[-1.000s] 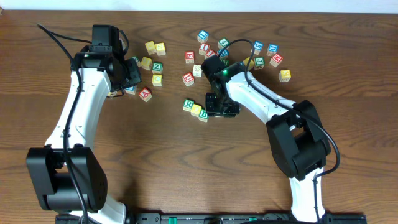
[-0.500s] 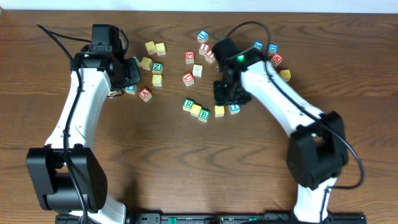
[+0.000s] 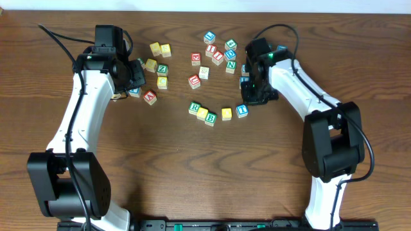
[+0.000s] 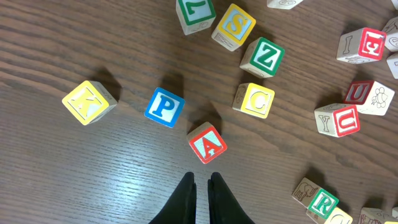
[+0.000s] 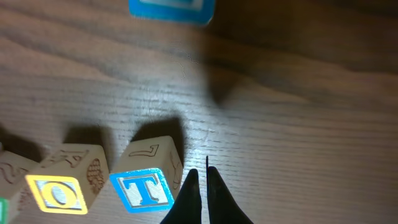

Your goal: Spell out ROBOT

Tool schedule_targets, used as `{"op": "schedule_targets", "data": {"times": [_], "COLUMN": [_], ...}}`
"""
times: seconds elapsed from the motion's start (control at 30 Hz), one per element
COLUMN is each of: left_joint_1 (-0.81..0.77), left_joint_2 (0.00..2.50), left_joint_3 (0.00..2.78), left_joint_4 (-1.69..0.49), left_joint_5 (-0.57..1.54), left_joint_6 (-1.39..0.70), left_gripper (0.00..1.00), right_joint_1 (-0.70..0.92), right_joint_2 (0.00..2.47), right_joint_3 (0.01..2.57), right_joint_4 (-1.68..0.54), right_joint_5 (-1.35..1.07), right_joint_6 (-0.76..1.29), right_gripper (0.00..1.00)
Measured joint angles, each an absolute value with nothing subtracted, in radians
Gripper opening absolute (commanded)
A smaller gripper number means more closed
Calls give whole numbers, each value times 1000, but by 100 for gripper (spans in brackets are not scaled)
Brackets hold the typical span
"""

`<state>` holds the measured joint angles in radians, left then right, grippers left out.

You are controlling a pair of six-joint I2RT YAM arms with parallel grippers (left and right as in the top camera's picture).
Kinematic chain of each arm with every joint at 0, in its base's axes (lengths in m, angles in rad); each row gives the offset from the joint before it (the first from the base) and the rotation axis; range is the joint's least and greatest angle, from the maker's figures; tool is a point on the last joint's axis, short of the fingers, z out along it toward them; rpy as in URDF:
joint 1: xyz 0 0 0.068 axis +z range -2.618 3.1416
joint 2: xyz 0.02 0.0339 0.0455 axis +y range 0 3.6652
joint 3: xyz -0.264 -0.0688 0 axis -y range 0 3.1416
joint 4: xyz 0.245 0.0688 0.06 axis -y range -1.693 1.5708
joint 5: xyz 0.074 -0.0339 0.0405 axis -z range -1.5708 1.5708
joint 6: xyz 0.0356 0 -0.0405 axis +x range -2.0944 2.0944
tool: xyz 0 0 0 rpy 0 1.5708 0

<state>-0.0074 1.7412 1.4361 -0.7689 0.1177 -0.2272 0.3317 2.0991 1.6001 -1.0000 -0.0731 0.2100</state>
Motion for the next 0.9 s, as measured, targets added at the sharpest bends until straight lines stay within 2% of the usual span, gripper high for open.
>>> {"op": "schedule_targets", "data": {"times": [0.27,0.9], "left_joint_1": [-7,-7], "left_joint_2": [1741,1741], "left_joint_3": [1436,1436], "left_joint_4": [-769,-769], "left_joint_5": [118,118], "left_joint_6": [-227,-227], "left_gripper": [9,9], "right_joint_1": [332,376], "right_joint_2": [2099,2099], "right_joint_3": [1529,1510], "right_joint_4": [-926,-912], "right_joint_5": [-140,-253], "right_joint_6": [163,213], "right_gripper": [1,1]}}
